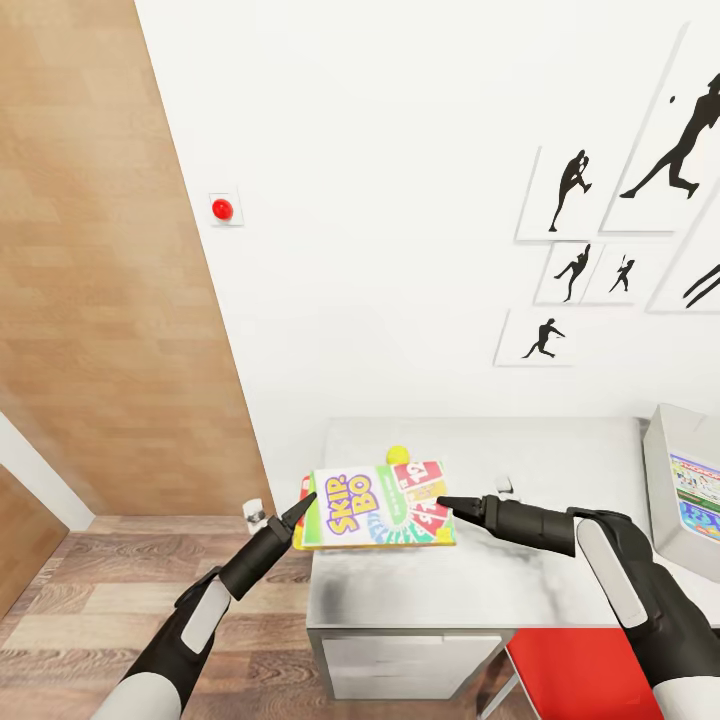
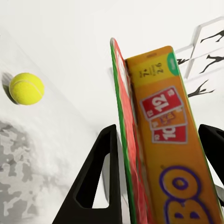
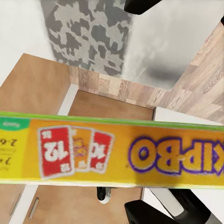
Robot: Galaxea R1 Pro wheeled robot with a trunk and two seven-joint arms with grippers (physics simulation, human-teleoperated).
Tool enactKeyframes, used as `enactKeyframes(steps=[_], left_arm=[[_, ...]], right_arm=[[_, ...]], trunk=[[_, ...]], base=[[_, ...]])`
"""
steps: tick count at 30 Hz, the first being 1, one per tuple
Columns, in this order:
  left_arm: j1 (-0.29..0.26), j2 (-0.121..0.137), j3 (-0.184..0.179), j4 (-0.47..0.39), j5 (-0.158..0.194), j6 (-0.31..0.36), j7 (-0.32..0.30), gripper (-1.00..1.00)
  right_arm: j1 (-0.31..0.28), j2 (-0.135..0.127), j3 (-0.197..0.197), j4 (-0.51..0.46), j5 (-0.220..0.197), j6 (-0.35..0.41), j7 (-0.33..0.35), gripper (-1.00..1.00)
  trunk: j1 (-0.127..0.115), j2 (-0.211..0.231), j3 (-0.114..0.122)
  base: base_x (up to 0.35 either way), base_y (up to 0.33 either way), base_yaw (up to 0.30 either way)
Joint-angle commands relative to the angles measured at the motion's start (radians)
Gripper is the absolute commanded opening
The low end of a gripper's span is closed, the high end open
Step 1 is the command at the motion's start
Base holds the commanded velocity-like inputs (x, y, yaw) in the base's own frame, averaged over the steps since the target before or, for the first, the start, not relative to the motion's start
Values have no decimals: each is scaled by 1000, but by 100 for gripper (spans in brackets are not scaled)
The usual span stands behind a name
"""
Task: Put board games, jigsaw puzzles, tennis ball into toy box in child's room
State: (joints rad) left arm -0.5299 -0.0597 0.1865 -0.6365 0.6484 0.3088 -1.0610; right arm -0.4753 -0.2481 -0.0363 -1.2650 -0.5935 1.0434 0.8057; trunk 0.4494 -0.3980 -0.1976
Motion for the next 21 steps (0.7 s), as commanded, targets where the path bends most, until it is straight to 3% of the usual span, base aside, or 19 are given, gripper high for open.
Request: enactKeyframes(steps=[1, 20, 21], left_arm=[[-1, -1, 4, 0, 0, 10, -3, -100], [-1, -5, 3, 0, 0, 11, -4, -100], [-1, -5, 3, 0, 0, 11, -4, -100]], right_arm=[[-1, 1, -1, 0, 4, 4, 6, 100], [0, 15, 1, 1, 6, 4, 6, 100], [0, 17, 1, 1, 6, 4, 6, -100]], trunk=[[1, -2, -2], [1, -2, -2], [1, -2, -2]], base=[[0, 0, 0], [0, 0, 0], [0, 0, 0]])
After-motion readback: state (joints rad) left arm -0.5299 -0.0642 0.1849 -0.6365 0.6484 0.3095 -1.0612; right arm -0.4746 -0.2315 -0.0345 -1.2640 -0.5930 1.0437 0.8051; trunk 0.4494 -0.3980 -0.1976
